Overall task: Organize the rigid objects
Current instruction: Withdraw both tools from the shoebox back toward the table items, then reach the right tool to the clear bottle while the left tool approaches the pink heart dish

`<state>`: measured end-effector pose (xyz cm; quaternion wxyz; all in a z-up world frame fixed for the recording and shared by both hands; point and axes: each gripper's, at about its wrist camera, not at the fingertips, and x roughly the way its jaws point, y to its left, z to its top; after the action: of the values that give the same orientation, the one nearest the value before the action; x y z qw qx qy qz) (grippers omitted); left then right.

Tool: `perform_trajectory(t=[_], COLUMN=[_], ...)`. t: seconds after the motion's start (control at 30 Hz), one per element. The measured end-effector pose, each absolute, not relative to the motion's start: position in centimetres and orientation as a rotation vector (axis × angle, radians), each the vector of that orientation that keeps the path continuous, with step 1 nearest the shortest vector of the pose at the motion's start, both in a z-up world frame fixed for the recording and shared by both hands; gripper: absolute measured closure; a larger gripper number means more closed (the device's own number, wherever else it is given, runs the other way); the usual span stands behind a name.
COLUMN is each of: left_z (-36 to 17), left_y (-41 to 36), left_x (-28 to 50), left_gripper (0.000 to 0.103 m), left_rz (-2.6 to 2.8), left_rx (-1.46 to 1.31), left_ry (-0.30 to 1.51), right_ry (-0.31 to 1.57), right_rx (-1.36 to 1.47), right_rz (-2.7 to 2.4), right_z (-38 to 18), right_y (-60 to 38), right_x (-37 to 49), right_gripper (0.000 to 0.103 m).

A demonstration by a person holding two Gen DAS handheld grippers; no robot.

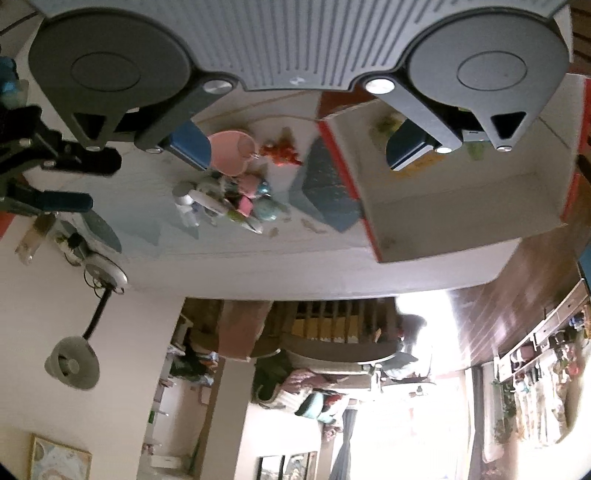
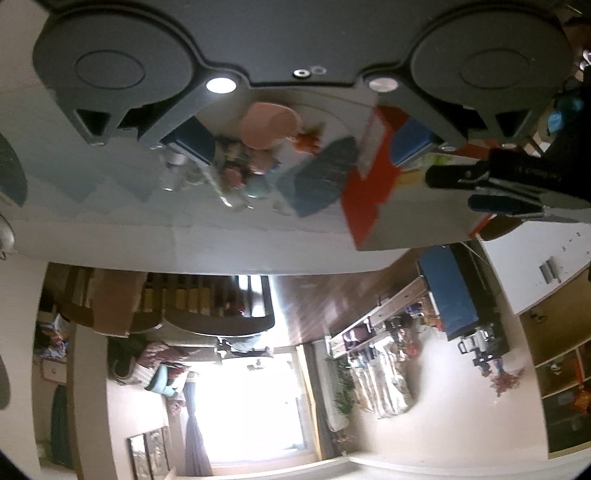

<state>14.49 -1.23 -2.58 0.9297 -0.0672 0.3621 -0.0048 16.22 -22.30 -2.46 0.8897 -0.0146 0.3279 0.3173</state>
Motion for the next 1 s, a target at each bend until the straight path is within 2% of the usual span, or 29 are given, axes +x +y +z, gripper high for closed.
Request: perform_trajectory(t=[0.47,1.0], left_z=[-8.7,-14.5], left_y=[-7.9,-11.8], left_x=[19.2,23.9], left_gripper=[0.001,0.001], left_rz=[-0.022,0.026], left_rx=[-0.147,-0.156], left_ry=[0.845,0.92], right_ry=[0.742,0.788], right_rx=[-0.057,-0.111], right_rz=[0.589,0.494], right_z=[-5.6,-9.9], right_y=[-28.3,-28.6], right_x=[21.2,30.2], right_gripper=[0.002,0.005])
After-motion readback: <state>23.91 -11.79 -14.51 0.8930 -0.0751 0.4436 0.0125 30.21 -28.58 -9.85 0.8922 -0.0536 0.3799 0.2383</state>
